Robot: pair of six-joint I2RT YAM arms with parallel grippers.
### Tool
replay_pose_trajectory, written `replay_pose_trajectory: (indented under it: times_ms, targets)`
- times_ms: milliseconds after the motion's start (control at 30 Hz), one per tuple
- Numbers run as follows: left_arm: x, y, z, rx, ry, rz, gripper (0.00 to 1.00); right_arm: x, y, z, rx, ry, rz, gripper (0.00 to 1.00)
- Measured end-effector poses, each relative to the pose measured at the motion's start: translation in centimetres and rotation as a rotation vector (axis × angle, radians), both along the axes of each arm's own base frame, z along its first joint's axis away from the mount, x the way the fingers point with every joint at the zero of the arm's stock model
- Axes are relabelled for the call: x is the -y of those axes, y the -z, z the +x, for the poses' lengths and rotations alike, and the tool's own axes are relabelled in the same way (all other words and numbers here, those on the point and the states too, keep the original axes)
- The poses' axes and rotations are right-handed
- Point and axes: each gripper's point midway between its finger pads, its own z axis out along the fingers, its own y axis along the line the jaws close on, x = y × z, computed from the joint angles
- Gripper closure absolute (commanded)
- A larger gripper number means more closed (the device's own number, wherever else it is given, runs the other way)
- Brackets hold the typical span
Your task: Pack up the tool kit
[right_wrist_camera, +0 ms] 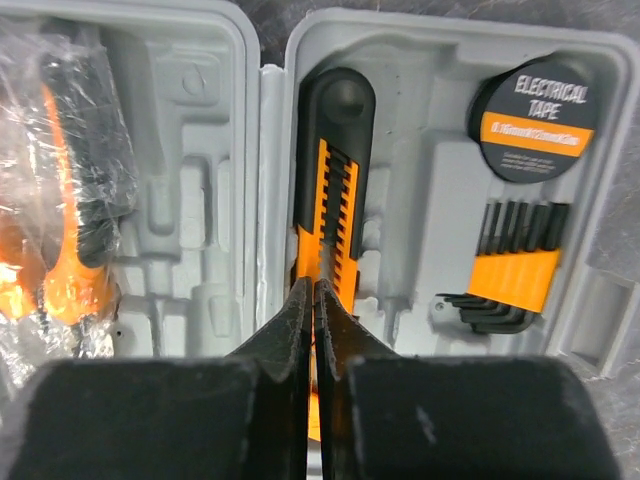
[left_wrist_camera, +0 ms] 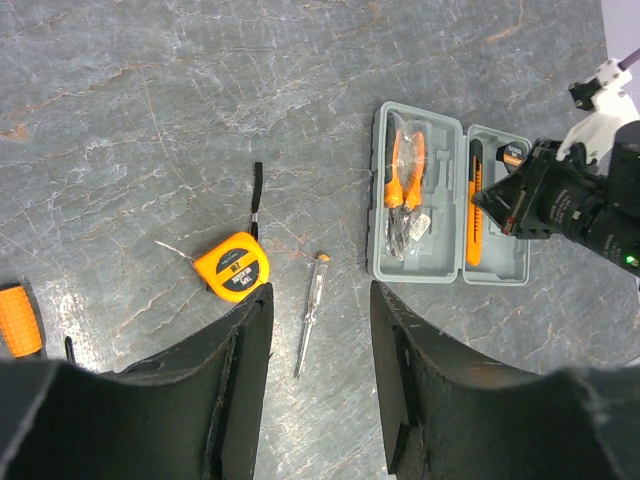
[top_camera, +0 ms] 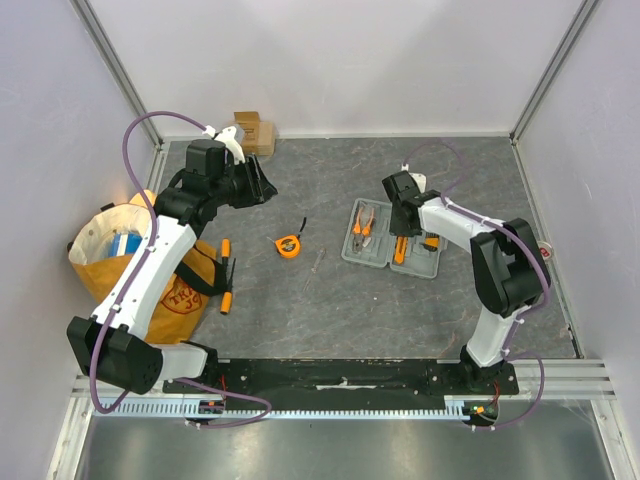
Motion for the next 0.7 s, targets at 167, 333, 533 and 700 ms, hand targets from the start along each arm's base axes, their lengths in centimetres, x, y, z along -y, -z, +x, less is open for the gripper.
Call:
replay_pose_trajectory:
  times_ms: [167,333,533,700]
  targets:
    - [0.0,0.0,0.0,0.0,0.0,0.0,0.5,-0.2,1.4,-0.1,-0.02,-0.004,0.002,1.0]
    - [0.0,0.0,0.0,0.0,0.0,0.0,0.5,-0.2,1.5,-0.1,-0.004,0.002,0.012,1.0]
    - [0.0,0.0,0.0,0.0,0.0,0.0,0.5,-0.2,1.0,-0.1,0.007,0.009,0.024,0.95]
    - [0.0,0.1,0.1,-0.004,0.0,0.002,0.49,-0.6,-1.1,0.6,0.039,0.015,0.042,0.86]
